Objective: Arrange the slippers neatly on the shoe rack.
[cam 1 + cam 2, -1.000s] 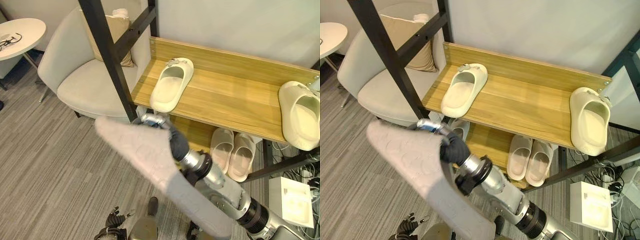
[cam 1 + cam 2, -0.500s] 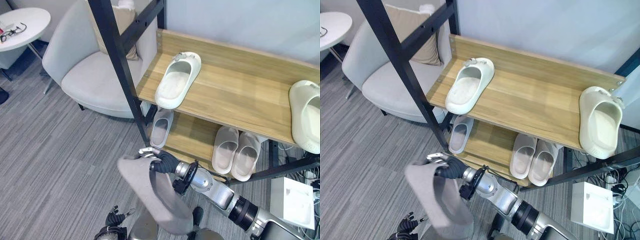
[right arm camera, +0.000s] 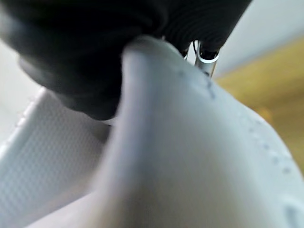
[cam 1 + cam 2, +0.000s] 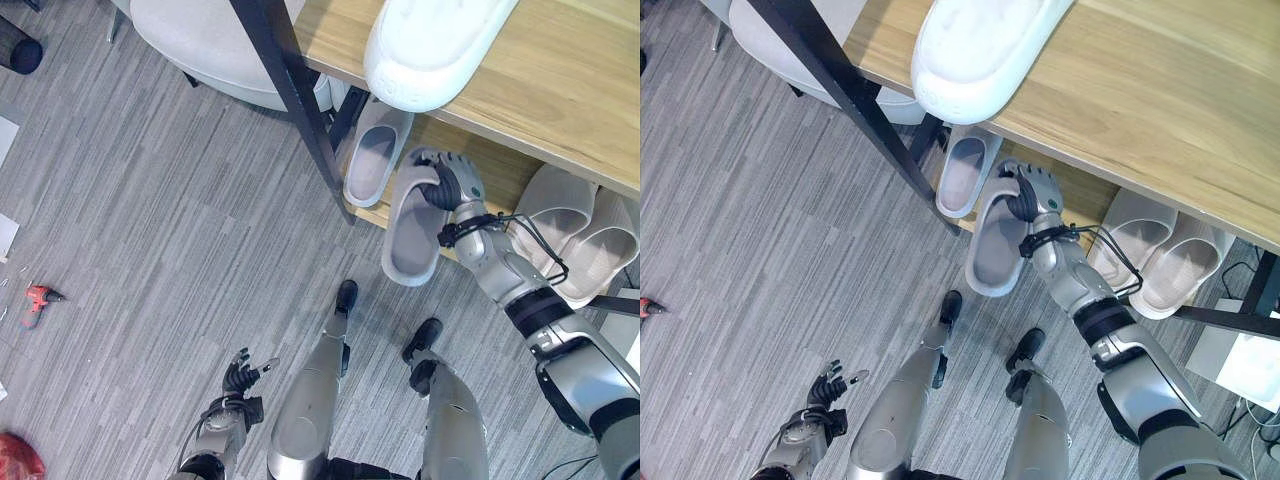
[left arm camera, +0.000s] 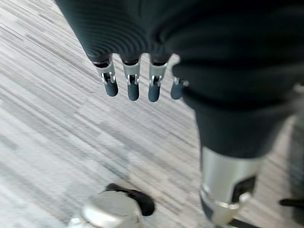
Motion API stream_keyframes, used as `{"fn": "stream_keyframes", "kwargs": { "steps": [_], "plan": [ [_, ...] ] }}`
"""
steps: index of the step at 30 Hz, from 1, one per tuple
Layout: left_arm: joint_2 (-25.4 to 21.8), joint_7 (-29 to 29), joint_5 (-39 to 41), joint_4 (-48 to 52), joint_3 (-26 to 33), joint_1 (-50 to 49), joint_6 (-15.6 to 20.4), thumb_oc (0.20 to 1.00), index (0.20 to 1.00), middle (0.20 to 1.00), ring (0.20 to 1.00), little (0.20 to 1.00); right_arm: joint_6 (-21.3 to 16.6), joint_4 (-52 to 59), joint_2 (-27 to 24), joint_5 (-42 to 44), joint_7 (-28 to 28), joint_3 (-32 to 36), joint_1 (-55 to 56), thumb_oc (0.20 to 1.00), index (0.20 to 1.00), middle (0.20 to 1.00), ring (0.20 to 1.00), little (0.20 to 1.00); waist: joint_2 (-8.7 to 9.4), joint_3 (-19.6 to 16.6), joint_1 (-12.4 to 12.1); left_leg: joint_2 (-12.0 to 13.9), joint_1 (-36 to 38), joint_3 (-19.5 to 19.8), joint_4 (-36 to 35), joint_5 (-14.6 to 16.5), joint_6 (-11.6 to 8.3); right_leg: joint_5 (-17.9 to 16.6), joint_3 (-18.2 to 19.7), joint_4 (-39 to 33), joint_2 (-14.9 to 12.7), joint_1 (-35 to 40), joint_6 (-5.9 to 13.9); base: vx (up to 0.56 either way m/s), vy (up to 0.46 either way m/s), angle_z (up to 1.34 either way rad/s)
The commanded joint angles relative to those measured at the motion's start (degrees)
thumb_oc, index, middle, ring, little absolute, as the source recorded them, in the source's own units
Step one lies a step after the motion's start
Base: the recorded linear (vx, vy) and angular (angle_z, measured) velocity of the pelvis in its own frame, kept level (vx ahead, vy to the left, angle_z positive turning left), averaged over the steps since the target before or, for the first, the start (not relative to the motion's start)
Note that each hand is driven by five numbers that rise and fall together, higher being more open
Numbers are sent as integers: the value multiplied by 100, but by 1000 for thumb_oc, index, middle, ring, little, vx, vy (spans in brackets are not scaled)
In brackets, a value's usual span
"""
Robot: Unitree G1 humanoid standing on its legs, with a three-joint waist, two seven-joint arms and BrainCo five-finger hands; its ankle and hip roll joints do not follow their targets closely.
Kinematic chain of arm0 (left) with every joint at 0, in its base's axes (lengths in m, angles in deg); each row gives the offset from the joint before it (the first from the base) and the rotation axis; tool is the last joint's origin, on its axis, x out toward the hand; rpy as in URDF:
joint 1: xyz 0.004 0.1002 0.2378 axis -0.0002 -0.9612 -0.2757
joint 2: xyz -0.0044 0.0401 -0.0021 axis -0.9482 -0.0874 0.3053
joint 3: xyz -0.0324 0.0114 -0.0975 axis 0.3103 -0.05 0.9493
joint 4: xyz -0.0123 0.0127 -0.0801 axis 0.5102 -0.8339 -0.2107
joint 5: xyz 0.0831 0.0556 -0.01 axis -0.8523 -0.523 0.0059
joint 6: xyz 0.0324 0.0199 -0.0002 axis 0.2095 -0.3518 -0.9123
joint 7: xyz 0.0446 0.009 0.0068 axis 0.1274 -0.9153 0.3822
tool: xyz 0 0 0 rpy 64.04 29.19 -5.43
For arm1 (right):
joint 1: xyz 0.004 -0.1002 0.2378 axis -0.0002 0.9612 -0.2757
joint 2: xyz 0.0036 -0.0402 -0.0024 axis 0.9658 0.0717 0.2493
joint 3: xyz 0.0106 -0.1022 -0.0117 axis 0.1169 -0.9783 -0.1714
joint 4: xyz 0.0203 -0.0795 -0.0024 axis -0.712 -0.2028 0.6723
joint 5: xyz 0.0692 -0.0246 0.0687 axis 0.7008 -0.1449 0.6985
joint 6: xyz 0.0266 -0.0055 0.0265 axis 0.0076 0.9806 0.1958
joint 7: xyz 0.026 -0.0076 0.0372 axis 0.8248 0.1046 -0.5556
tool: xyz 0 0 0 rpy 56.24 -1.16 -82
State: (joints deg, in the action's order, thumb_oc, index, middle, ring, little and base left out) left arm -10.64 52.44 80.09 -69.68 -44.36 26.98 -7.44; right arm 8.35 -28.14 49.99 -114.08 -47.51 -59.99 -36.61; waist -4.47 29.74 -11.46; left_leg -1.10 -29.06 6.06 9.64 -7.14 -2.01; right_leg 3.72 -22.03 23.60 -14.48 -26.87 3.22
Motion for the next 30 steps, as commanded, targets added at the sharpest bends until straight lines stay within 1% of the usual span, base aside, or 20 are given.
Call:
{"fn": "stream_keyframes", "kwargs": {
  "steps": [1,2,3,4,6,8,12,14,17,19,20,21,24,30],
  "plan": [
    [-110,103,261,69,-176,61,198,1000,1000,1000,1000,1000,125,-34,-278,-297,598,-66,-394,200,200,200,200,200,197,-224,-58,26,-538,-152,893,736,-83,57,501,-159,-140,-91,417,-59,26,9],
    [-129,107,305,124,-221,94,241,1000,1000,1000,1000,1000,156,-239,-340,-292,700,-99,-589,200,200,200,200,200,180,-198,-75,4,-652,-134,927,727,-84,60,492,-85,-166,-216,420,-89,41,8],
    [-216,184,491,765,-398,33,336,1000,1000,1000,1000,1000,249,-403,-423,-273,782,-171,-719,200,200,200,200,200,148,-185,-90,-29,-785,-129,982,725,-80,52,510,-21,-194,-347,422,-19,21,9],
    [-255,150,439,1082,-521,-8,369,1000,1000,1000,1000,1000,300,-1070,-426,-212,992,-245,-837,200,200,200,200,200,103,-152,-131,-58,-878,-101,1113,882,-94,207,533,126,-228,-408,464,-19,26,13],
    [-498,35,591,1821,-591,-356,357,1000,1000,1000,1000,1000,396,-1415,-779,-161,898,-425,-1320,200,200,200,200,200,52,-157,-173,-98,-1234,-94,1387,945,-94,303,578,416,-292,-746,452,-34,73,22],
    [-524,18,634,1887,-585,-411,339,1000,1000,1000,1000,1000,415,-1619,-804,-96,983,-432,-1340,200,200,200,200,200,38,-168,-177,-111,-1329,-91,1473,966,-90,323,589,500,-310,-839,446,-22,51,15],
    [-676,0,713,2142,-618,-559,283,1000,1000,1000,1000,1000,435,-2438,-990,144,1095,-623,-1662,200,200,200,200,200,11,-171,-210,-166,-1718,-81,1696,999,-62,372,655,724,-336,-1239,412,-27,52,3],
    [-752,-10,729,2220,-706,-635,284,1000,1000,1000,1000,1000,363,-3229,-1084,431,1060,-853,-1943,200,200,200,200,200,-1,-149,-268,-192,-1991,-42,1814,996,-34,408,690,884,-374,-1547,393,-31,52,-4],
    [-786,-26,769,2297,-743,-614,261,1000,1000,1000,1000,1000,301,-3412,-1069,659,1159,-824,-2019,200,200,200,200,200,-42,-130,-293,-220,-2141,-7,1859,984,-32,445,687,952,-407,-1687,392,-4,8,5],
    [-812,-73,831,2326,-778,-630,265,1000,1000,1000,1000,1000,247,-3449,-1069,684,1165,-914,-2066,200,200,200,200,200,-101,-147,-302,-271,-2213,18,1887,981,-33,485,706,1041,-466,-1784,384,9,24,13],
    [-811,-73,832,2327,-777,-630,265,1000,1000,1000,1000,1000,247,-3451,-1068,685,1165,-917,-2069,200,200,200,200,200,-100,-149,-300,-273,-2215,17,1887,981,-33,487,706,1044,-467,-1788,384,18,34,9],
    [-815,-82,839,2315,-814,-645,274,1000,1000,1000,1000,1000,204,-3368,-1069,667,1272,-967,-2131,200,200,200,200,200,-131,-158,-311,-295,-2259,23,1893,984,-28,495,718,1068,-481,-1843,378,16,32,5],
    [-817,-88,877,2335,-837,-653,275,1000,1000,1000,1000,1000,163,-3270,-1088,660,1304,-1028,-2186,200,200,200,200,200,-159,-165,-328,-300,-2315,8,1914,984,-26,500,744,1101,-488,-1924,381,7,15,1],
    [-866,-134,871,2432,-979,-637,279,1000,1000,1000,1000,1000,21,-3104,-1191,679,1555,-1100,-2287,200,200,200,200,200,-230,-183,-373,-313,-2398,15,1964,1004,-28,591,794,1222,-513,-2055,375,19,3,0]
  ]
}}
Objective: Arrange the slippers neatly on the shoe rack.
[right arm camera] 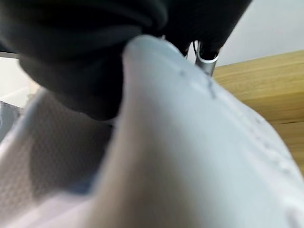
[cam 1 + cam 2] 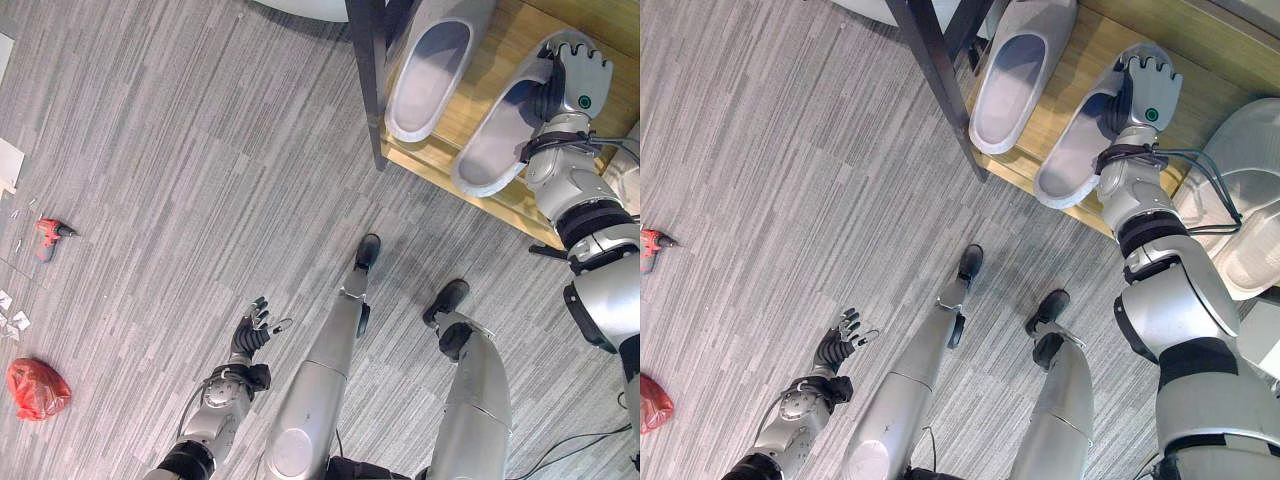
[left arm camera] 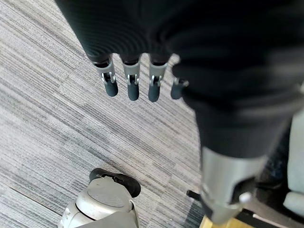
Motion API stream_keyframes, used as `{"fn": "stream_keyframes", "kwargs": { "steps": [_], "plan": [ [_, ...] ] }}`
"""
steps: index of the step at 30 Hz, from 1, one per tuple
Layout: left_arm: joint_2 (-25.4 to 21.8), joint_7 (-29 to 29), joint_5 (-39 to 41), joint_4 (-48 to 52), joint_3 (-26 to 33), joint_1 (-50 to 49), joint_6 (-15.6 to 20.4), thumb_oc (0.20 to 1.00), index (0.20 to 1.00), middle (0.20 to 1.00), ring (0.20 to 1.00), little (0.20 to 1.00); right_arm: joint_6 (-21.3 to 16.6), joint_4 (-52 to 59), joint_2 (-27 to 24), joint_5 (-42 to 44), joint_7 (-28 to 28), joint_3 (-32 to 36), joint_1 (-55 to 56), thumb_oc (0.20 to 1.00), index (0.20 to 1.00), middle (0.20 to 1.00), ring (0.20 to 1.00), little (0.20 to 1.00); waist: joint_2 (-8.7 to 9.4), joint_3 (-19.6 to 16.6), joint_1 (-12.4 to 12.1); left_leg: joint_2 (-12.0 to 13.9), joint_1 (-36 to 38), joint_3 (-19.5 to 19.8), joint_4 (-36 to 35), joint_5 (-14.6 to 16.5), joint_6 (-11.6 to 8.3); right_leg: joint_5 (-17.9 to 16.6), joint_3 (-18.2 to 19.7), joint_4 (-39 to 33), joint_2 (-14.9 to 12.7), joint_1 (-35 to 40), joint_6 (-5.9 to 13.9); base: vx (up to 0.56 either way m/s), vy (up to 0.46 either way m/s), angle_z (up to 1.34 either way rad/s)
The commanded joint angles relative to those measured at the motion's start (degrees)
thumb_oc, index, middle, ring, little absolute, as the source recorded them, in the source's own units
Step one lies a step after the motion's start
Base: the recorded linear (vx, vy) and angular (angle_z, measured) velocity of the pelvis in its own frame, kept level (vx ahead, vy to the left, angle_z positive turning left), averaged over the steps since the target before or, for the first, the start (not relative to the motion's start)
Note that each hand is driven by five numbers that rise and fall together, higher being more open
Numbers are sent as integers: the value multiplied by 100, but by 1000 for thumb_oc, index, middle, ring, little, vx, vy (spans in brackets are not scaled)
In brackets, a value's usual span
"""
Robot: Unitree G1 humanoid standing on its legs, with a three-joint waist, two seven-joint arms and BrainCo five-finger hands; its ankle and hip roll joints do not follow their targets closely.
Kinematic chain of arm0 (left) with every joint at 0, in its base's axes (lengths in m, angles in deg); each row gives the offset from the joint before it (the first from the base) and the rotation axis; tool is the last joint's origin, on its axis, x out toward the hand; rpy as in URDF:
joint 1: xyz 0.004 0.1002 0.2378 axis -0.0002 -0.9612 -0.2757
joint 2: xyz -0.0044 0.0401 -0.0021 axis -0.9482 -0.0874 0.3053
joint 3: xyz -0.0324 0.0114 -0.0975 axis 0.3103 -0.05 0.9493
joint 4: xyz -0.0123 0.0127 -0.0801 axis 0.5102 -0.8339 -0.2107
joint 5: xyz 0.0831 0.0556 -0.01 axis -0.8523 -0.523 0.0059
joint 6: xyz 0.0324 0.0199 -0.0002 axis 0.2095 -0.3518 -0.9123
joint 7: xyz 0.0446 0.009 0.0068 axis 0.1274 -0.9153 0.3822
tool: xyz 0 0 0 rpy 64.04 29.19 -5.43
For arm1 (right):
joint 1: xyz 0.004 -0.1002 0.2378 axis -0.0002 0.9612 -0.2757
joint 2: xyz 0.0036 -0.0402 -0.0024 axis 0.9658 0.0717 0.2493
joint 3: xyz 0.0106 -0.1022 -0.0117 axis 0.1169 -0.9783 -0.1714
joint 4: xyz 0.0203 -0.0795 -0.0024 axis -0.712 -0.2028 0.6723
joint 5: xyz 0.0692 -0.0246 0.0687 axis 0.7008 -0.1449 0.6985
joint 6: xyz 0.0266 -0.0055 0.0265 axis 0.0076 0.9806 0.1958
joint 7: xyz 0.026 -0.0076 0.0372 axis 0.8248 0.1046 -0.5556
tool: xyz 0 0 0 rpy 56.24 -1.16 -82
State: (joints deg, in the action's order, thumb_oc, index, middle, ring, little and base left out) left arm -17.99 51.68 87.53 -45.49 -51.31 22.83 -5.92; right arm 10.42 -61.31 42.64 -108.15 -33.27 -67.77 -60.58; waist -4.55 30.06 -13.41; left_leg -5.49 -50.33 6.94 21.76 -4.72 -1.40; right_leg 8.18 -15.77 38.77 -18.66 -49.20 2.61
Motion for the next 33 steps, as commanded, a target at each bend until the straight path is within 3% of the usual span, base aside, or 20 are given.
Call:
{"fn": "stream_keyframes", "kwargs": {
  "steps": [1,6,7,8,11,12,18,25,28,33],
  "plan": [
    [-145,-63,119,45,-290,-222,131,1000,1000,1000,1000,1000,-201,229,-480,79,146,-337,114,200,200,200,200,200,-233,-219,-188,127,-273,-71,754,766,-91,159,172,-280,-101,171,440,27,-7,5],
    [-327,-132,183,475,-246,-389,148,1000,1000,1000,1000,1000,-320,887,-759,-15,229,-421,139,200,200,200,200,200,-286,-210,-195,132,-482,-131,989,846,-81,248,298,-26,-108,-99,420,13,1,5],
    [-383,-167,235,603,-227,-457,153,1000,1000,1000,1000,1000,-329,951,-811,-4,171,-434,140,567,567,567,567,567,-305,-208,-176,129,-559,-133,1081,876,-79,280,343,84,-125,-210,410,0,0,0],
    [-420,-190,271,692,-194,-477,149,1000,1000,1000,1000,1000,-309,960,-872,-10,115,-467,119,1000,1000,1000,1000,1000,-303,-208,-156,137,-604,-150,1149,898,-78,299,388,155,-128,-272,403,0,0,0],
    [-421,-177,281,772,-167,-505,153,1000,1000,1000,1000,1000,-285,1088,-857,0,148,-423,115,1000,1000,1000,1000,1000,-304,-206,-115,127,-678,-150,1286,940,-63,364,451,318,-146,-384,379,-11,1,-8],
    [-419,-144,313,942,-130,-568,192,1000,1000,1000,1000,1000,-283,1979,-826,-89,397,-172,210,1000,1000,1000,1000,1000,-309,-210,-11,149,-814,-222,1459,1007,-42,355,557,409,-136,-559,352,-31,12,-11],
    [-500,-196,245,998,-99,-765,122,1000,1000,1000,1000,1000,-322,3263,-661,-374,630,476,702,1000,1000,1000,1000,1000,-287,-305,91,196,-854,-251,1974,1273,10,614,707,880,-106,-672,289,5,5,-11],
    [-687,-239,307,1087,-52,-914,111,1000,1000,1000,1000,1000,-435,3828,-520,-403,563,812,973,1000,1000,1000,1000,1000,-210,-409,153,229,-960,-263,2260,1411,37,695,756,1078,-107,-727,265,-2,3,-3],
    [-274,-75,148,-171,-180,-229,19,1000,1000,1000,1000,1000,-431,3677,-237,-222,648,883,889,1000,1000,1000,1000,1000,-79,-438,262,271,-937,-261,2205,1405,39,677,736,1010,-92,-715,267,-2,8,-2],
    [-113,-10,113,-504,-35,-239,27,1000,1000,1000,1000,1000,-429,3805,-109,-81,612,1155,1002,1000,1000,1000,1000,1000,-11,-444,293,284,-890,-243,2105,1377,34,658,693,923,-83,-626,273,-2,0,-2]
  ]
}}
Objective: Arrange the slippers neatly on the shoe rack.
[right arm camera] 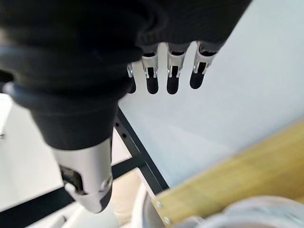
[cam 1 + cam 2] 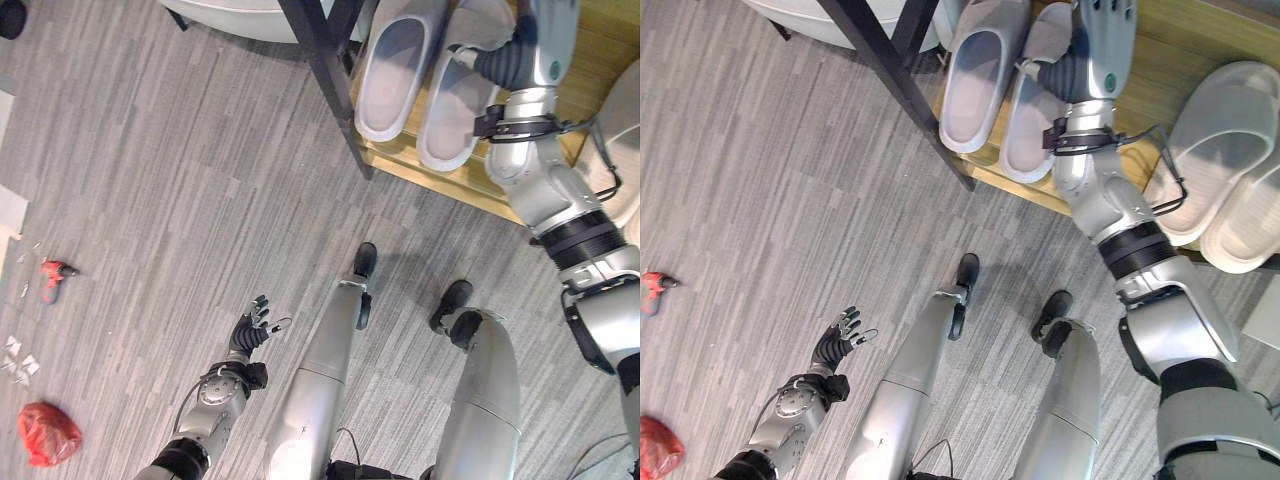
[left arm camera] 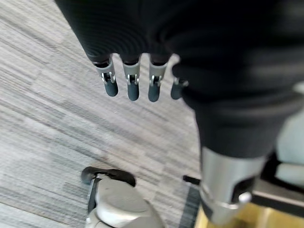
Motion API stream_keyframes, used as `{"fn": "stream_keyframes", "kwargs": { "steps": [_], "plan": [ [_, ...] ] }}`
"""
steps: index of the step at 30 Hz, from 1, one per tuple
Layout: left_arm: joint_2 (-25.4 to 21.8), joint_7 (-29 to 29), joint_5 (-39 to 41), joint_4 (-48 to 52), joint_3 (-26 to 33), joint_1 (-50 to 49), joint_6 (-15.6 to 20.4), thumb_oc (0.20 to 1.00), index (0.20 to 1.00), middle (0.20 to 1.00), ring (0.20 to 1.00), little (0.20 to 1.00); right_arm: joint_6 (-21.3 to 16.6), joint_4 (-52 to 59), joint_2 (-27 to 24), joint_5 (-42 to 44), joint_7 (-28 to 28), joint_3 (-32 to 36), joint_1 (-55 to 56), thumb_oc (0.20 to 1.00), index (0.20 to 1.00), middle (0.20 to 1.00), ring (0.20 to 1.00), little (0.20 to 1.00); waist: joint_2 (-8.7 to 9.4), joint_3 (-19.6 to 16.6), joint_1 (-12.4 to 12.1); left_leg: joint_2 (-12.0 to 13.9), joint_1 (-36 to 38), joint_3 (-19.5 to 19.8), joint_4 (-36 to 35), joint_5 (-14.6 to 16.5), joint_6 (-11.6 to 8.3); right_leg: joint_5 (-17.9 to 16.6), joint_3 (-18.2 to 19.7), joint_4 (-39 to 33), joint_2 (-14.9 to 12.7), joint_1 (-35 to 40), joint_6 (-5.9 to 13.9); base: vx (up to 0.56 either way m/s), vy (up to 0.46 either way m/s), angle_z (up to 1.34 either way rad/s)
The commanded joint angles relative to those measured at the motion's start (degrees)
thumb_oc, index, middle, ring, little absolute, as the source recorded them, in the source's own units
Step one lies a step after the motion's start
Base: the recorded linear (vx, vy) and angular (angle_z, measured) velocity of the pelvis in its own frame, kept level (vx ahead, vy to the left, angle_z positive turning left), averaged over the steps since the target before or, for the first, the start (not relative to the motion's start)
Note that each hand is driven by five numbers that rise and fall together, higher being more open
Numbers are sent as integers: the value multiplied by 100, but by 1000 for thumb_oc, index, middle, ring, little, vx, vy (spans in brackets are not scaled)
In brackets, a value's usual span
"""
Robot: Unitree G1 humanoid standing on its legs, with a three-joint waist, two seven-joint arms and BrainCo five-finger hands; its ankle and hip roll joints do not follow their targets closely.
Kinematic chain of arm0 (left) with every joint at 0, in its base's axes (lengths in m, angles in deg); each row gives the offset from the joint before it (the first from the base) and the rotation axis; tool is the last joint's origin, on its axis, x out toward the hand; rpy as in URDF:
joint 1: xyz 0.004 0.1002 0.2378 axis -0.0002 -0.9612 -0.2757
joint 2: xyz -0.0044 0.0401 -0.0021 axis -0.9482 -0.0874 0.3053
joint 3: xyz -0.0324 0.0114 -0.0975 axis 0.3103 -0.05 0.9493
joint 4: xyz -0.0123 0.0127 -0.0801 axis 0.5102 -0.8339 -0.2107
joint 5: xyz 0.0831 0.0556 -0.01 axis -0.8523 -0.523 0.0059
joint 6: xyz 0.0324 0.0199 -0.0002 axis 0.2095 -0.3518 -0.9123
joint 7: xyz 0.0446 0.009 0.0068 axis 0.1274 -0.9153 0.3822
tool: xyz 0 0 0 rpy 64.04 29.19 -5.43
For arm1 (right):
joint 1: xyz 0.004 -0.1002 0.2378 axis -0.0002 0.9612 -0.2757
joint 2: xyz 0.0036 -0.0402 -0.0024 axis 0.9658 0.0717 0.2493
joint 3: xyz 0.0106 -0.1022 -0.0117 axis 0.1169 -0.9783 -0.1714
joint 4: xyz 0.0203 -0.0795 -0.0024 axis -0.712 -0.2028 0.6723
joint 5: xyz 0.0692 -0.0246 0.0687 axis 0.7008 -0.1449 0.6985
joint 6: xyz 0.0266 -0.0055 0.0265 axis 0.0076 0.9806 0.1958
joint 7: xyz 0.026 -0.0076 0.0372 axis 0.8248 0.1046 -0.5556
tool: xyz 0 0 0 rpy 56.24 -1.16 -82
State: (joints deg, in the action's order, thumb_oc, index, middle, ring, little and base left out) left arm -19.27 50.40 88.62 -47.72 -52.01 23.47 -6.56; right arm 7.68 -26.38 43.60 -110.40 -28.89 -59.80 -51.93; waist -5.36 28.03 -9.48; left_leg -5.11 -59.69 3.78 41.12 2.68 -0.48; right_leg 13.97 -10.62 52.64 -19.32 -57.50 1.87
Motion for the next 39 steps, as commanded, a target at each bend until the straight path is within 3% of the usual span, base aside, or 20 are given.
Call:
{"fn": "stream_keyframes", "kwargs": {
  "steps": [1,7,11,12,19,21,23,28,39],
  "plan": [
    [10,117,3,-284,32,-307,94,1000,1000,1000,1000,1000,-150,332,-205,139,170,373,159,1000,1000,1000,1000,1000,74,-245,-103,244,52,74,164,635,-58,79,177,-469,-18,210,347,0,0,0],
    [192,205,1,-654,153,-234,76,1000,1000,1000,1000,1000,-439,985,594,577,475,1402,1344,1000,1000,1000,1000,1000,110,-232,49,270,288,30,-108,593,-50,-3,127,-774,48,472,380,7,9,0],
    [179,213,-14,-675,154,-230,65,1000,1000,1000,1000,1000,-719,1026,1044,1047,412,1663,1687,1000,1000,1000,1000,1000,119,-239,85,271,355,16,-185,575,-39,-46,118,-871,63,544,396,14,27,-18],
    [176,223,-17,-691,156,-214,29,1000,1000,1000,1000,1000,-1009,932,1460,1626,271,1799,1837,1000,1000,1000,1000,1000,102,-235,100,276,358,7,-176,573,-33,-49,117,-882,69,554,397,6,16,-14],
    [210,294,17,-930,197,57,2,1000,1000,1000,1000,1000,-1516,87,2255,3168,-149,1930,1871,1000,1000,1000,1000,1000,54,-205,77,286,330,5,-148,571,-31,-33,116,-861,77,536,391,1,3,-1],
    [221,316,65,-1139,193,234,-13,1000,1000,1000,1000,1000,-1891,-673,2783,4551,-594,2063,1672,1000,1000,1000,1000,1000,9,-166,22,273,298,4,-109,576,-37,-2,99,-801,70,519,383,0,0,0],
    [251,351,76,-1326,200,363,-45,1000,1000,1000,1000,1000,-2042,-1135,3035,5406,-889,2111,1523,1000,1000,1000,1000,1000,-19,-141,-25,265,288,11,-69,586,-44,17,97,-776,66,522,369,0,0,0],
    [295,385,145,-1602,186,720,-43,1000,1000,1000,1000,1000,-2105,-1877,3265,6495,-1458,2041,988,1000,1000,1000,1000,1000,-92,-111,-146,246,302,40,-50,583,-57,35,83,-730,64,523,360,0,0,0],
    [295,378,86,-1759,176,679,8,1000,1000,1000,1000,1000,-2163,-2009,3115,6815,-1639,1966,259,1000,1000,1000,1000,1000,-156,-135,-314,205,468,31,-69,603,-60,81,99,-705,45,685,356,0,0,0]
  ]
}}
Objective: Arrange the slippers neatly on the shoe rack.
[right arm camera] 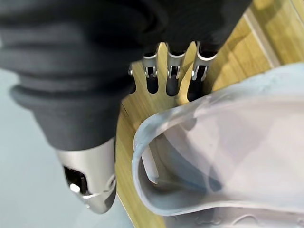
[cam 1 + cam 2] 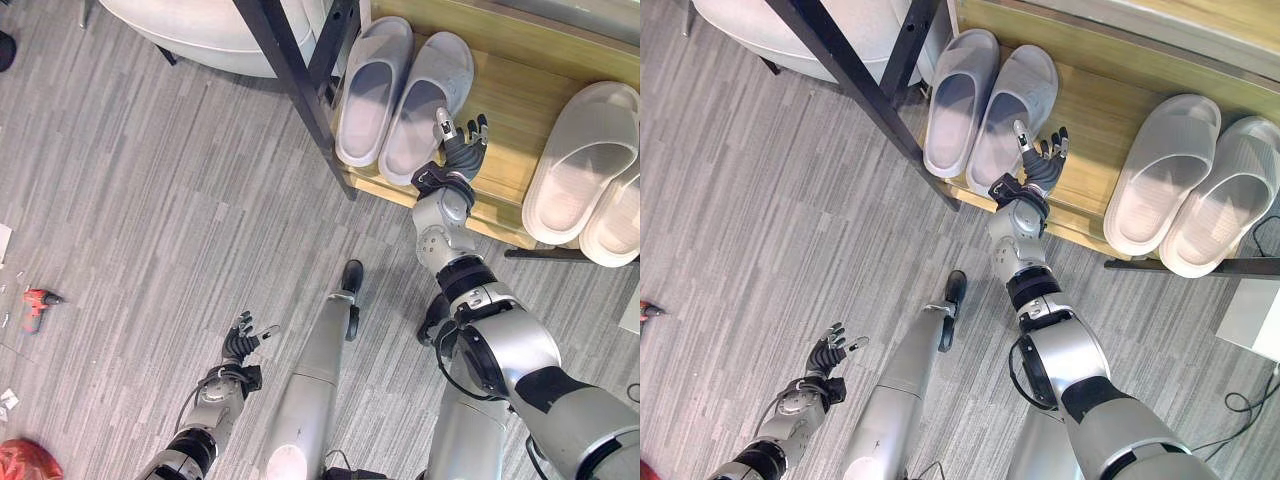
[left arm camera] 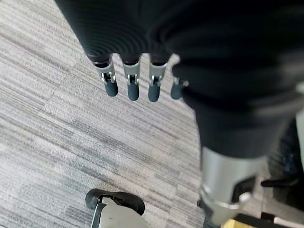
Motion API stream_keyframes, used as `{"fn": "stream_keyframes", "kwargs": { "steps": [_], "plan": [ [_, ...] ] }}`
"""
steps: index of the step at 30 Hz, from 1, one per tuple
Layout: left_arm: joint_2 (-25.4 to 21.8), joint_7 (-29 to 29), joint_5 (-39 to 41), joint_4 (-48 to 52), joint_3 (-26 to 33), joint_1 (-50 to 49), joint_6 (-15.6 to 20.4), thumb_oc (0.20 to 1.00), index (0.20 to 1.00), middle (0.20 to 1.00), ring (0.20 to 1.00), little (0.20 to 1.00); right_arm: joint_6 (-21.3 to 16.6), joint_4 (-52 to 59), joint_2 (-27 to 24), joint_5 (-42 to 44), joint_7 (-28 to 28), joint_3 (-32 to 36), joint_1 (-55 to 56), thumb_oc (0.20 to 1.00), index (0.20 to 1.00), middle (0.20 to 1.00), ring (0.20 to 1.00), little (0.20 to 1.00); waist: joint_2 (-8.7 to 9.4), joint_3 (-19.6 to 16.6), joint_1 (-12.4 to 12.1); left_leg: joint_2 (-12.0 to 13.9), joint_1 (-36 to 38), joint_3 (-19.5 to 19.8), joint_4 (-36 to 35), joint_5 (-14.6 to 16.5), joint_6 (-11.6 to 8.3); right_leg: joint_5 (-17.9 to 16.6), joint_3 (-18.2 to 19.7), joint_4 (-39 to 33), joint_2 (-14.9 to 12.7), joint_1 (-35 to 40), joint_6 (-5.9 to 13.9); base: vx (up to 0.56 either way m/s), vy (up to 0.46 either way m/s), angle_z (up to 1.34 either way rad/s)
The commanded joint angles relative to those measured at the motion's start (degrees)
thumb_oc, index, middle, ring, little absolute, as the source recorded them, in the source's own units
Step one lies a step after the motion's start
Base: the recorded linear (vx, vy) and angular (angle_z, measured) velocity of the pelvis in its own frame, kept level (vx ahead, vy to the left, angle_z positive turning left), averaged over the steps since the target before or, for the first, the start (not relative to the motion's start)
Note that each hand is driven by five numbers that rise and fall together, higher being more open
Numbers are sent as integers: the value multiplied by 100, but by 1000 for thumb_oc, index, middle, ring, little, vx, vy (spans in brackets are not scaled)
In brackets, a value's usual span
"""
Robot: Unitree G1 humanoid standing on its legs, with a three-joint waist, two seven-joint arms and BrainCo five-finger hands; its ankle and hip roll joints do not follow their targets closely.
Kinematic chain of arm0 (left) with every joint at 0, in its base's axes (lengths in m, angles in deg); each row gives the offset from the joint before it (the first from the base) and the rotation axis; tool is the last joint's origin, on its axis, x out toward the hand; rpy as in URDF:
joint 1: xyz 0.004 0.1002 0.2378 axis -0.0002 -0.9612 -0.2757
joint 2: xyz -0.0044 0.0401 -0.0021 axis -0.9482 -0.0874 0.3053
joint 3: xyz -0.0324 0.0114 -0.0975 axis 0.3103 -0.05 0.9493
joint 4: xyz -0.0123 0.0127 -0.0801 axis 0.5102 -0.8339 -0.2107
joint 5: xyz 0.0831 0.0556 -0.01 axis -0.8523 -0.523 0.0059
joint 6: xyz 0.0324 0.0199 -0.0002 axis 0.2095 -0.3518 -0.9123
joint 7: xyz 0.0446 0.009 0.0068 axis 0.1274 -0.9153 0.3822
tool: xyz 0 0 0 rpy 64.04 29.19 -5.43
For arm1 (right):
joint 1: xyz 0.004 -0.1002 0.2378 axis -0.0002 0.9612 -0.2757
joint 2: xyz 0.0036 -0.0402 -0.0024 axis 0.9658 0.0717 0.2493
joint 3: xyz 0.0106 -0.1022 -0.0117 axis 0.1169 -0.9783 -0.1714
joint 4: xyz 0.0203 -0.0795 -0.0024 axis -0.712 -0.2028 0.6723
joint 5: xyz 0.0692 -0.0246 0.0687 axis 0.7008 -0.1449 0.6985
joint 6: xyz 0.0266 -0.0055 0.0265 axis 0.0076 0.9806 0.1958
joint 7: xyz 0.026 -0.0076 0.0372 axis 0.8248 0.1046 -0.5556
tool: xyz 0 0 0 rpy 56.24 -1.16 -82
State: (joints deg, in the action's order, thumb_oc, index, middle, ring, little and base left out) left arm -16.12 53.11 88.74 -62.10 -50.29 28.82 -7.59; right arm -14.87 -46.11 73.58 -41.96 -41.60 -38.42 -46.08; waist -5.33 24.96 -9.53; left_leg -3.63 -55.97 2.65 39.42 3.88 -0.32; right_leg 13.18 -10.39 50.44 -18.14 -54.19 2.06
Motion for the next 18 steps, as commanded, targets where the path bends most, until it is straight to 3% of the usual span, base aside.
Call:
{"fn": "stream_keyframes", "kwargs": {
  "steps": [1,9,14,16,18],
  "plan": [
    [-8,108,50,-370,28,149,112,1000,1000,1000,1000,1000,80,44,78,-64,-387,-198,-263,1000,1000,1000,1000,1000,-150,183,-303,58,170,147,60,474,-78,157,65,-519,-65,434,337,0,0,0],
    [170,73,-37,-802,152,275,48,1000,1000,1000,1000,1000,218,587,69,-332,-536,-473,617,1000,1000,1000,1000,1000,-16,141,-115,138,854,110,-422,375,-130,9,-47,-1028,22,1137,357,4,-2,0],
    [393,43,-188,-1201,361,391,-107,1000,1000,1000,1000,1000,643,1179,-120,-1037,-755,-860,2037,1000,1000,1000,1000,1000,167,-32,178,223,1793,92,-1200,181,-206,-279,-228,-1900,160,2172,422,67,-20,-4],
    [477,-20,-370,-1425,496,388,-185,1000,1000,1000,1000,1000,929,1162,-258,-1515,-967,-968,2733,1000,1000,1000,1000,1000,243,-219,316,288,2408,29,-1819,-132,-241,-639,-369,-2587,257,2811,439,53,8,-7],
    [528,-16,-470,-1501,548,392,-203,1000,1000,1000,1000,1000,1016,1127,-292,-1753,-1046,-1018,2968,1000,1000,1000,1000,1000,279,-263,381,314,2671,17,-2016,-193,-270,-720,-407,-2799,303,3089,466,85,-18,-13]
  ]
}}
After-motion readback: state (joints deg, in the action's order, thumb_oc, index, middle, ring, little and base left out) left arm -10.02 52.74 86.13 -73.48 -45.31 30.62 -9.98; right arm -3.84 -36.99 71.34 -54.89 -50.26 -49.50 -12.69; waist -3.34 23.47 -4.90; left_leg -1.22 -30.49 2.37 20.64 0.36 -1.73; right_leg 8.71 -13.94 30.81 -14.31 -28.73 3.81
